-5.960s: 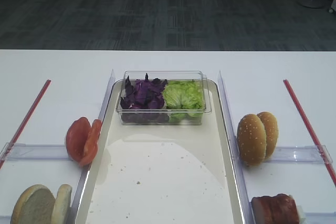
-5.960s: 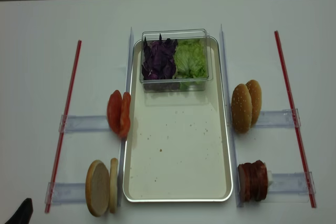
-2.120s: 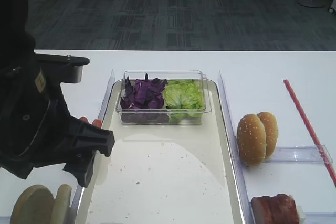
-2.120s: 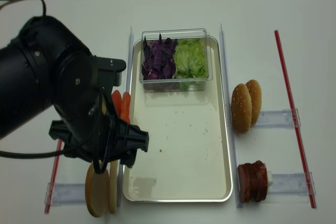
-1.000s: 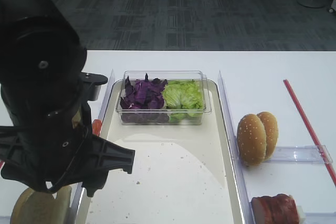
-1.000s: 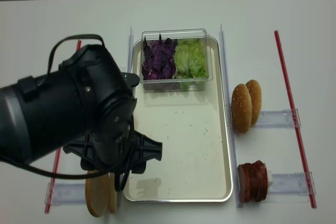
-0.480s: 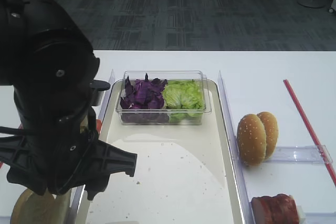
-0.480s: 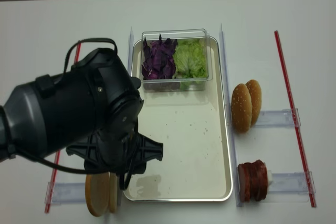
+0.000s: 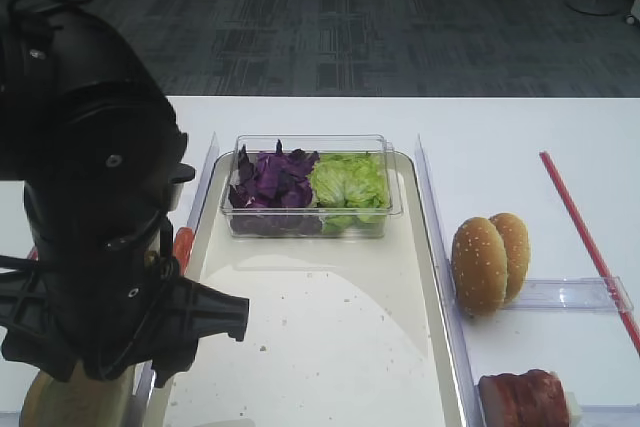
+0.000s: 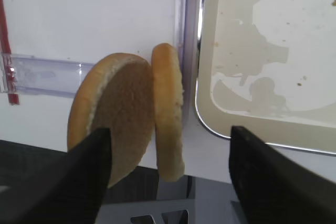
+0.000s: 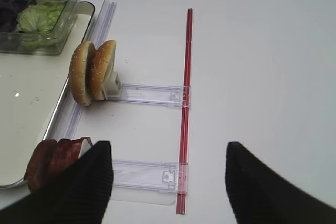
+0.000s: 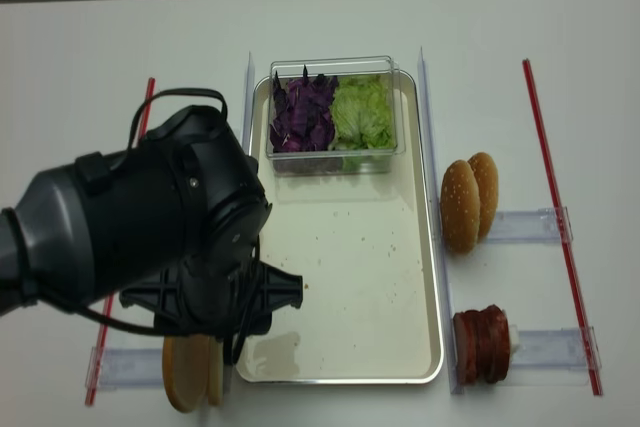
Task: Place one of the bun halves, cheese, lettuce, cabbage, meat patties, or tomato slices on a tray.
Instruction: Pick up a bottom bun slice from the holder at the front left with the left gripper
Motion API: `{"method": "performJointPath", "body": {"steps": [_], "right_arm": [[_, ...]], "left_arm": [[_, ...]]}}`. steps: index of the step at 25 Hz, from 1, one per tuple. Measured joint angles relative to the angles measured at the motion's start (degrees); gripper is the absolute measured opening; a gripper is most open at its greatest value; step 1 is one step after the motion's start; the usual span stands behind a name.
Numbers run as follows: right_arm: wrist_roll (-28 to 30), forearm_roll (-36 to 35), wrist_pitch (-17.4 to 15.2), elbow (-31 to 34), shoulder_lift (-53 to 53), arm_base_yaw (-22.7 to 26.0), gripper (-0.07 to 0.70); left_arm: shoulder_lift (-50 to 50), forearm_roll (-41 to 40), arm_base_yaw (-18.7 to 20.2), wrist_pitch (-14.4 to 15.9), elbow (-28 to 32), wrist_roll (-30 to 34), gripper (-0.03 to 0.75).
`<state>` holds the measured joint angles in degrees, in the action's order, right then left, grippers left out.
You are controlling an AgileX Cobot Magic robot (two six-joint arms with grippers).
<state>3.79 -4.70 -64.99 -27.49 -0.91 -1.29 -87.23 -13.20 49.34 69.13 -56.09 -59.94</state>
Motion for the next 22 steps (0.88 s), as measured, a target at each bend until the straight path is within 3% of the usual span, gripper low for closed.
{"method": "performJointPath", "body": {"steps": [22], "right_arm": [[0.00,0.00,0.00,0.00,0.00,0.00,0.489]], "left_arm": [[-4.06,0.00,-0.38,-1.55,0.61,-1.40,0.424]]}}
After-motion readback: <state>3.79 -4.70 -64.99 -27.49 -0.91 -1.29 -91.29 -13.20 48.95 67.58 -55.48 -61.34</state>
